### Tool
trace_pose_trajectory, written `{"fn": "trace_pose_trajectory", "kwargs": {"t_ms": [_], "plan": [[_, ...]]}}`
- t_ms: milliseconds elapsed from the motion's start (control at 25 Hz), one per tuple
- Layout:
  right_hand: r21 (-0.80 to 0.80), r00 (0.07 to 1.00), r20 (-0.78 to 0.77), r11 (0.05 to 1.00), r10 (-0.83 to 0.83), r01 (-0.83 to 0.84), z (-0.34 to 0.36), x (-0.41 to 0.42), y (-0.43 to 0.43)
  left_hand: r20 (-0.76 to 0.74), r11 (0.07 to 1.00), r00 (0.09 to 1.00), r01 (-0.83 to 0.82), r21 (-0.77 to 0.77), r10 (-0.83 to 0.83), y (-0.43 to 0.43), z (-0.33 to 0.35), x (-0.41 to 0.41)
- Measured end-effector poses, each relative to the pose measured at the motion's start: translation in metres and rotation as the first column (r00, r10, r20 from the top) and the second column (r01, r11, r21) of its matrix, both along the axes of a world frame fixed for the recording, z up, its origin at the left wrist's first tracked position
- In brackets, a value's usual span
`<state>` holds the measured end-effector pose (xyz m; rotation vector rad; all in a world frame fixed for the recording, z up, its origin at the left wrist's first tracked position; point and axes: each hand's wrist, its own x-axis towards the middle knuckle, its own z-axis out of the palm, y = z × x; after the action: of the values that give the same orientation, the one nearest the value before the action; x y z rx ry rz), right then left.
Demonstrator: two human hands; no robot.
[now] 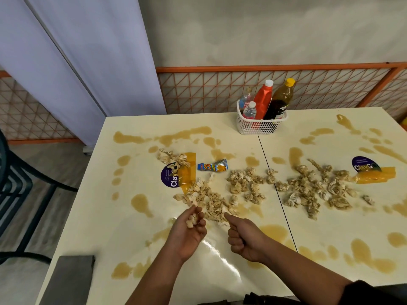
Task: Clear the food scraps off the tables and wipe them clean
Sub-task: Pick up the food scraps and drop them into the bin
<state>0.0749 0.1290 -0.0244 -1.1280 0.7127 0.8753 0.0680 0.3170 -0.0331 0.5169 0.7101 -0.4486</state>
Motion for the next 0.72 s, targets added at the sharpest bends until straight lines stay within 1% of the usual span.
{"fn": "trace_pose_trajectory", "kwargs": {"t_ms": [160, 240, 360, 480, 600, 720], "plan": [[0.008, 1.0, -0.001, 1.0, -0.02, 0.02, -0.007, -0.007, -0.025, -0.014, 0.973, 0.998, 0.069, 0.221, -0.068, -0.023, -0.007, -0.01], [0.08, 0.999, 0.014, 0.996, -0.051, 0.05, -0.011, -0.008, -0.04, -0.01, 0.949, 0.995, 0.097, 0.3, -0.099, -0.031, -0.007, -0.014], [0.202, 0.988, 0.023, 0.968, -0.156, 0.148, -0.013, -0.016, -0.068, -0.02, 0.907, 0.984, 0.169, 0.385, -0.175, -0.048, -0.007, -0.018], [0.24, 0.962, 0.007, 0.934, -0.273, 0.264, -0.016, -0.029, -0.103, -0.041, 0.871, 0.967, 0.244, 0.427, -0.251, -0.072, -0.003, -0.018], [0.207, 0.928, 0.046, 0.912, -0.37, 0.353, -0.015, -0.043, -0.149, -0.049, 0.856, 0.943, 0.319, 0.407, -0.328, -0.106, 0.002, -0.016], [0.224, 0.862, 0.047, 0.846, -0.505, 0.483, -0.013, -0.062, -0.206, -0.045, 0.822, 0.915, 0.382, 0.422, -0.401, -0.154, 0.006, -0.017]]}}
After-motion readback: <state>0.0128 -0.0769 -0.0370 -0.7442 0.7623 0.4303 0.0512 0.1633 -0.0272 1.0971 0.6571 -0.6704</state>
